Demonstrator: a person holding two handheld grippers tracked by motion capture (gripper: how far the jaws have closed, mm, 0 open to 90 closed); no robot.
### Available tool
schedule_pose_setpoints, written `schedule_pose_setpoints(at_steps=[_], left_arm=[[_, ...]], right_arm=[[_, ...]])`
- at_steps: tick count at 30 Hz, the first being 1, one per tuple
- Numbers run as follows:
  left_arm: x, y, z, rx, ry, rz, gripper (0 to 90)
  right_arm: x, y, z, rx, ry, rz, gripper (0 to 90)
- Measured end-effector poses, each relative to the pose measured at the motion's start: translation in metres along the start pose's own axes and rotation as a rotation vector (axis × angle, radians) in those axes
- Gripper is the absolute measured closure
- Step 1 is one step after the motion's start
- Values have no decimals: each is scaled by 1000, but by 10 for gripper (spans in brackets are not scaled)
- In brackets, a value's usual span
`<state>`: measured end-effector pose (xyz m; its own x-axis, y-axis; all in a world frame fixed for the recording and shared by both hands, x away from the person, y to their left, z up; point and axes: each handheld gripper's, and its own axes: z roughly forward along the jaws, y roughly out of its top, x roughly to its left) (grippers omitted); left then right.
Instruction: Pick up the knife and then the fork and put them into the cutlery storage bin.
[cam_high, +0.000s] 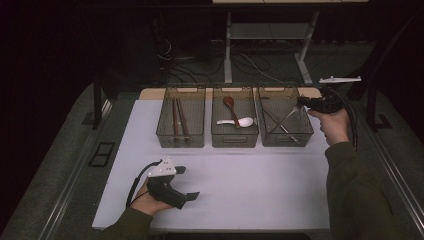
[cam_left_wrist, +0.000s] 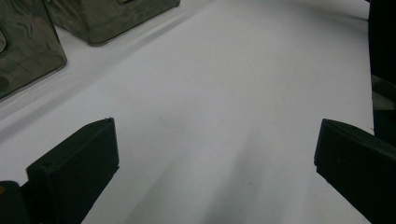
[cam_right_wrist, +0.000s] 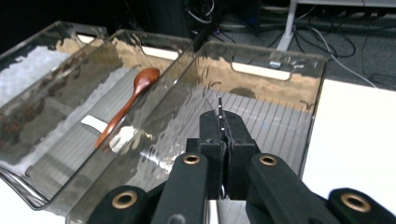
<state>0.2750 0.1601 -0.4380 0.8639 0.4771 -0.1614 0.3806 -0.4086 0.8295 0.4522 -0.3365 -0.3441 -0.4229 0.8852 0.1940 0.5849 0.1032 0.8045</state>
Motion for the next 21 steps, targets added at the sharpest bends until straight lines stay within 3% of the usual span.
schedule_pose_setpoints(at_steps=[14,21], left_arm=[[-1,0,3,14,-11,7,0],[-1,1,4,12,-10,6,0]], right_arm=[[-9,-12,14,26,29,46,870],[-14,-18,22,44,-60,12,830]])
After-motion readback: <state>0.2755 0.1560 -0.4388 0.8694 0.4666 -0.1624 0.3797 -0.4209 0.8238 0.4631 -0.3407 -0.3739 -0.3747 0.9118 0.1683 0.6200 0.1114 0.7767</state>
